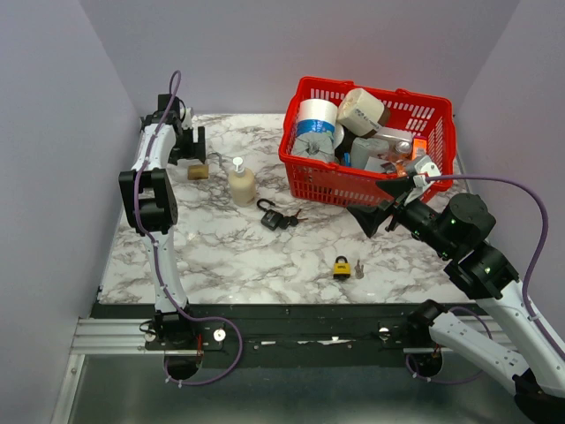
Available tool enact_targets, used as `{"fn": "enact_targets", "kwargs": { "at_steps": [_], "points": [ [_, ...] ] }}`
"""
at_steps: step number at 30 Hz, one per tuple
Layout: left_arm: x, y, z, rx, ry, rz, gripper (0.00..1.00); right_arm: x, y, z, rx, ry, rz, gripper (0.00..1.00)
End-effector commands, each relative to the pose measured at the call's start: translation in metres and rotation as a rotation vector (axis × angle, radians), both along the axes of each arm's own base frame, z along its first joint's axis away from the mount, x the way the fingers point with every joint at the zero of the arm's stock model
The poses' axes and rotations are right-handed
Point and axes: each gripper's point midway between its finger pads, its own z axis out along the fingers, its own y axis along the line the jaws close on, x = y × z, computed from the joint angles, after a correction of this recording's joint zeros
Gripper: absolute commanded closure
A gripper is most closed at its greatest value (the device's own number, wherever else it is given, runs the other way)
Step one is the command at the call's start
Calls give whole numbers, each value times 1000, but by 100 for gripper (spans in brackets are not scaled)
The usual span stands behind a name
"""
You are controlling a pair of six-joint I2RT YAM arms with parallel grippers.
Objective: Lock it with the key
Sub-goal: Pick up the lock from the center of the board.
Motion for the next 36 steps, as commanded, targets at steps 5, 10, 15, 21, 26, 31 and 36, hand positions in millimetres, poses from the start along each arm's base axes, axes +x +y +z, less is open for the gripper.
{"fn": "enact_targets", "kwargs": {
  "at_steps": [5, 10, 15, 21, 26, 31, 36],
  "points": [
    [-15, -10, -39, 46, 84, 0, 1, -1, 0, -8, -7, 30, 3, 0],
    [-16, -4, -48, 94, 94, 20, 1, 0, 0, -8, -7, 30, 2, 0],
    [-11, -6, -54, 87, 97, 6, 2, -1, -1, -7, -4, 31, 0, 0],
    [-8, -13, -58, 45, 104, -3, 6, -1, -2, -7, -9, 29, -3, 0],
    [-3, -12, -60, 50, 101, -7, 12, 0, -1, -10, -12, 34, -1, 0],
    [-3, -15, -59, 39, 105, -16, 25, 0, 0, -11, -15, 39, -1, 0],
    [-5, -16, -45, 28, 81, -19, 44, 1, 0, -10, -16, 40, 2, 0]
  ]
}}
